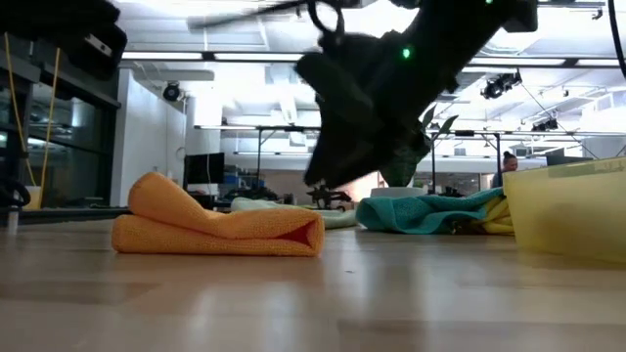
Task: Fold microfiber towels
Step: Fold the orange microfiber cloth
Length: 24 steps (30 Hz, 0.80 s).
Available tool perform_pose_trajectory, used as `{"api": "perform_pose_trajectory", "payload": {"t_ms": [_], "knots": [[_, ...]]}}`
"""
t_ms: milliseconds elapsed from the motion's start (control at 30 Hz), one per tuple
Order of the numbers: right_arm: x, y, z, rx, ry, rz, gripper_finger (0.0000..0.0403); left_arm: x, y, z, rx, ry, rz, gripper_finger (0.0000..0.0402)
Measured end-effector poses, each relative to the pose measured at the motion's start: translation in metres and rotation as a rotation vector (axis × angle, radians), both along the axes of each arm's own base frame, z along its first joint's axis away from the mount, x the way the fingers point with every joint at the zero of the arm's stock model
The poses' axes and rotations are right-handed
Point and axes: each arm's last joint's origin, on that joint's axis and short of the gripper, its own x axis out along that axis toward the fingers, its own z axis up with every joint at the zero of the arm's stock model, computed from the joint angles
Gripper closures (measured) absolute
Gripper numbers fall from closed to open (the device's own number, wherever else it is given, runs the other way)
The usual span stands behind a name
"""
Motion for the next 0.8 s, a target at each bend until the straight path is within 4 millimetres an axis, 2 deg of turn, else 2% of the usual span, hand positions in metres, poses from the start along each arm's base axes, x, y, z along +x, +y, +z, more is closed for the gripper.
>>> {"api": "perform_pose_trajectory", "payload": {"t_ms": [167, 400, 500, 633, 733, 800], "knots": [[-0.006, -0.021, 0.000, 0.007, 0.109, -0.056, 0.0249, 0.011, 0.002, -0.014, 0.025, 0.087, 0.031, 0.0400], [-0.017, -0.032, 0.030, -0.060, 0.094, -0.081, 0.0249, 0.023, 0.008, -0.031, 0.027, 0.193, 0.051, 0.0401], [-0.036, -0.035, 0.035, -0.128, 0.046, -0.184, 0.0249, 0.024, 0.009, -0.033, 0.017, 0.205, 0.061, 0.0401], [-0.073, -0.037, 0.028, -0.035, -0.074, -0.240, 0.0249, 0.024, 0.009, -0.031, 0.014, 0.198, 0.060, 0.0401], [-0.091, -0.039, 0.023, 0.126, -0.228, -0.177, 0.0249, 0.024, 0.010, -0.031, 0.030, 0.192, 0.086, 0.0402], [-0.096, -0.041, 0.020, 0.207, -0.351, -0.074, 0.0249, 0.024, 0.012, -0.031, 0.052, 0.183, 0.108, 0.0402]]}}
